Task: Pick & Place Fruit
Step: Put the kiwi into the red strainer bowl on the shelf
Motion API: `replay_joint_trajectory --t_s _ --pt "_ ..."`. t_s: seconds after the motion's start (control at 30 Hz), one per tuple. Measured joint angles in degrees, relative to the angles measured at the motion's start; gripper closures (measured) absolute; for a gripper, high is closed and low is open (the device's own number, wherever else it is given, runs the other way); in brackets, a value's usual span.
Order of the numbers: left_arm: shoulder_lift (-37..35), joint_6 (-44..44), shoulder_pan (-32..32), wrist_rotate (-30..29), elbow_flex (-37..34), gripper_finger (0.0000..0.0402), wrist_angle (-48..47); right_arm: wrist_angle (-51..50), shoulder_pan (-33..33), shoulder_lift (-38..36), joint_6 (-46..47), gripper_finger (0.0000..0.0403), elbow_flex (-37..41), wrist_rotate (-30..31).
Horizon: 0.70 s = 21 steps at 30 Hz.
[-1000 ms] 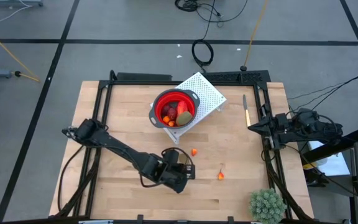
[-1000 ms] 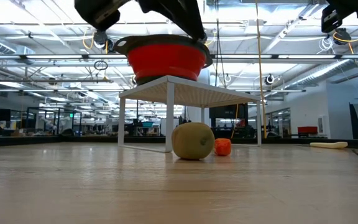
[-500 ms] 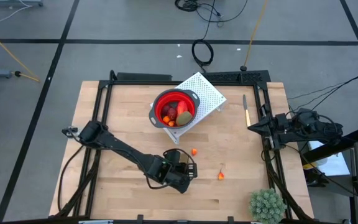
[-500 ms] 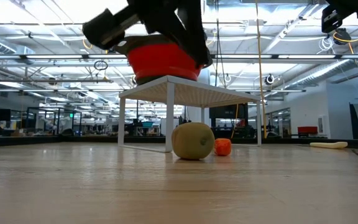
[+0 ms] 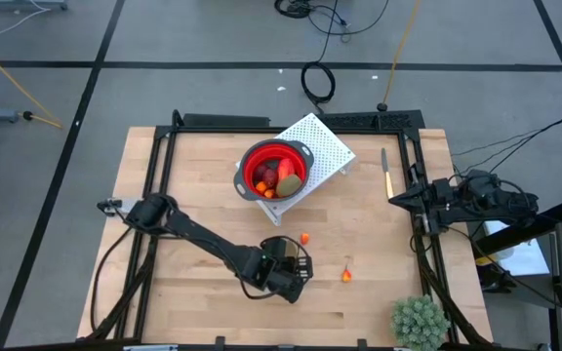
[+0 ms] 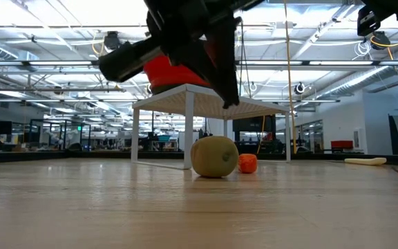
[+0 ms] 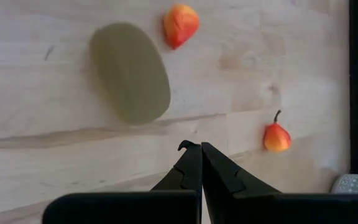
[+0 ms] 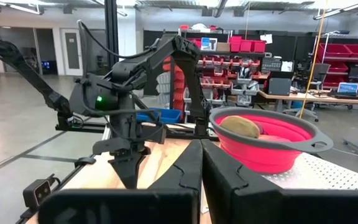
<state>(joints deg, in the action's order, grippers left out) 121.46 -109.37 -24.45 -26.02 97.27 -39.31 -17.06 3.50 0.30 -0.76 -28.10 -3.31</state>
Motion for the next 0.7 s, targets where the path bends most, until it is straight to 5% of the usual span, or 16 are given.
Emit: replay_joint_trajectory --t_s 0.4,0.7 --pt "0.07 0.86 0.04 -1.11 -0.02 0.0373 0.44 0.02 0.0 0.0 -0.03 0.0403 0.0 -0.02" --pt "0.07 -0.05 0.04 -1.12 -0.02 0.029 0.62 0.02 0.0 0.0 0.03 0.0403 0.0 -0.02"
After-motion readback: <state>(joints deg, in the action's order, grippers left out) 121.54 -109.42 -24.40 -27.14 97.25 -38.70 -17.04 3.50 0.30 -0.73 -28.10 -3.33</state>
